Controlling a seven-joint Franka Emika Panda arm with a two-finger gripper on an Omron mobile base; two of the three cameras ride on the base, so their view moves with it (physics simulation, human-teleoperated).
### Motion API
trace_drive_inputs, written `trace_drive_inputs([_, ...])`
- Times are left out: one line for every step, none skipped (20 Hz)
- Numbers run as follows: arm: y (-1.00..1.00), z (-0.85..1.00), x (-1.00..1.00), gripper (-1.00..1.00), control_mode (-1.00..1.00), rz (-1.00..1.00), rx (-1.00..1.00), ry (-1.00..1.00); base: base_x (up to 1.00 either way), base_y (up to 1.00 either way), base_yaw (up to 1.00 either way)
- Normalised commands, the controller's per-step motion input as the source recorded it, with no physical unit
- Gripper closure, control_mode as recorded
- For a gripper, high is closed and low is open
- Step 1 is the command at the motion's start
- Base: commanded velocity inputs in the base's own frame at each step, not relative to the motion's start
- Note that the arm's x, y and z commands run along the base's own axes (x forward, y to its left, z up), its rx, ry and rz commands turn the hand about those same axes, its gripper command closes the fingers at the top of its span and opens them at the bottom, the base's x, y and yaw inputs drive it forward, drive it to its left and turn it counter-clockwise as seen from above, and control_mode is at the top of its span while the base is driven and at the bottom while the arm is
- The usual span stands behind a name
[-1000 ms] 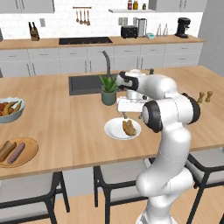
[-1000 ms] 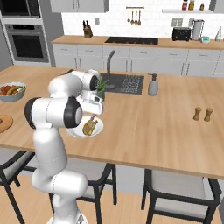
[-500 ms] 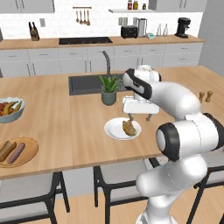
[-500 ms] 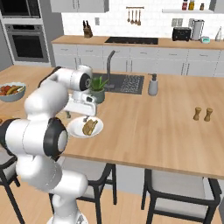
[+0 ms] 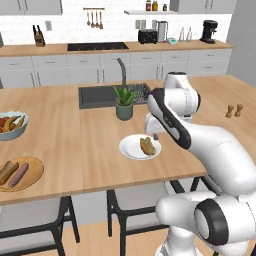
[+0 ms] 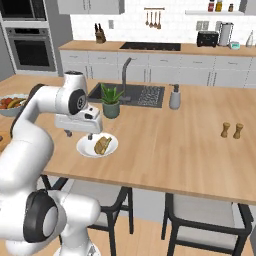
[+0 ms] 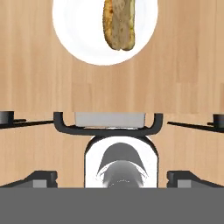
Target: Place one bun and one sausage from the bowl on each plate.
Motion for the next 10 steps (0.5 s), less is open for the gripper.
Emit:
trace_drive_inputs([0.06,0.67,-0.25,-1.00,-1.00,0.00,-0.04,-0.20,0.00,0.00,0.00])
trace_drive_inputs([0.00,0.32,-0.26,-1.00,-1.00,0.00,0.00,-0.11,0.00,0.00,0.00])
trace_drive_inputs([0.00,0.11,-0.01,-1.00,-1.00,0.00,0.00,-0.10,0.00,0.00,0.00])
trace_drive_inputs([0.00,0.00,0.00,-1.00,-1.00,0.00,0.00,-0.03,0.00,0.00,0.00])
trace_drive_inputs([0.00,0.00,0.00,-1.00,-1.00,0.00,0.00,0.00,0.00,0.00,0.00])
trace_drive_inputs([0.00,0.00,0.00,-1.00,-1.00,0.00,0.00,0.00,0.00,0.00,0.00])
trace_drive_inputs([0.00,0.00,0.00,-1.00,-1.00,0.00,0.00,0.00,0.00,0.00,0.00])
trace_drive_inputs([0.00,0.00,0.00,-1.00,-1.00,0.00,0.00,0.00,0.00,0.00,0.00])
trace_drive_inputs([0.00,0.00,0.00,-1.00,-1.00,0.00,0.00,0.00,0.00,0.00,0.00])
trace_drive_inputs([0.00,0.00,-0.18,-1.00,-1.00,0.00,0.00,0.00,0.00,0.00,0.00])
